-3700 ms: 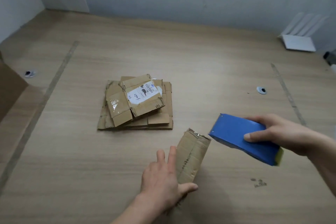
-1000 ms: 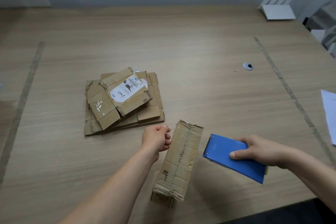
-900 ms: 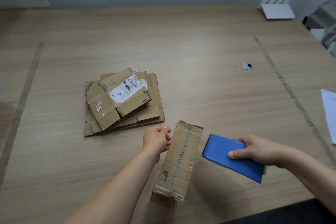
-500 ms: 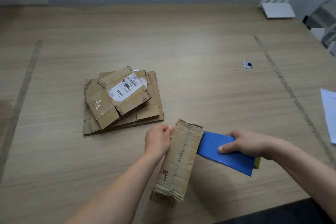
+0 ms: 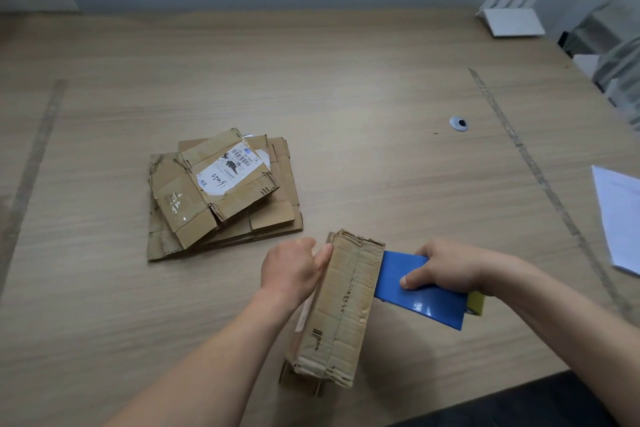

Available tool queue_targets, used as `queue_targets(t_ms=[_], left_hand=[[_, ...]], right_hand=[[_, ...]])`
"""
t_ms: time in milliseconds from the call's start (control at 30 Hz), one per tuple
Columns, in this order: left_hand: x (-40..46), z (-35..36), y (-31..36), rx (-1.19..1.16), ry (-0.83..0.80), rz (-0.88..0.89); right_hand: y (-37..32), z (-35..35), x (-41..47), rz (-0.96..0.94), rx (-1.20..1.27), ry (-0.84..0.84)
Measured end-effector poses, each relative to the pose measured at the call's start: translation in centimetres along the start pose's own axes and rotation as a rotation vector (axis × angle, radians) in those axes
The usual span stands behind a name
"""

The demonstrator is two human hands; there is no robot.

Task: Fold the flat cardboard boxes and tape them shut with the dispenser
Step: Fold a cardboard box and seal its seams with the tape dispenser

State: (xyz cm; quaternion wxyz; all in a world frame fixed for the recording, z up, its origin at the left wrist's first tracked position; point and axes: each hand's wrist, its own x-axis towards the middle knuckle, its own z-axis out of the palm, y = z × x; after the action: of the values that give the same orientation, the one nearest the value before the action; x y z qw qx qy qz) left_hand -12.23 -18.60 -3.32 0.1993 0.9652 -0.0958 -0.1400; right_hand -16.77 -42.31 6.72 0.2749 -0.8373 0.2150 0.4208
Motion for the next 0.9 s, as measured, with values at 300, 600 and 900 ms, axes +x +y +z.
queue_targets(t_ms=[300, 600, 900], left_hand=[[-1.3, -2.7, 1.0, -0.171, 0.318, 0.39], [-5.8, 0.0, 1.8, 0.382, -0.219, 0.561], [-5.8, 0.1, 1.8, 0.351, -0.165, 0.519]], right_hand=[[-1.8, 0.9, -0.2, -0.031, -0.022, 0.019], [-2.5, 0.7, 0.2, -0.019, -0.048, 0.0], [-4.3, -0.3, 0.3, 0.001, -0.18, -0.019]])
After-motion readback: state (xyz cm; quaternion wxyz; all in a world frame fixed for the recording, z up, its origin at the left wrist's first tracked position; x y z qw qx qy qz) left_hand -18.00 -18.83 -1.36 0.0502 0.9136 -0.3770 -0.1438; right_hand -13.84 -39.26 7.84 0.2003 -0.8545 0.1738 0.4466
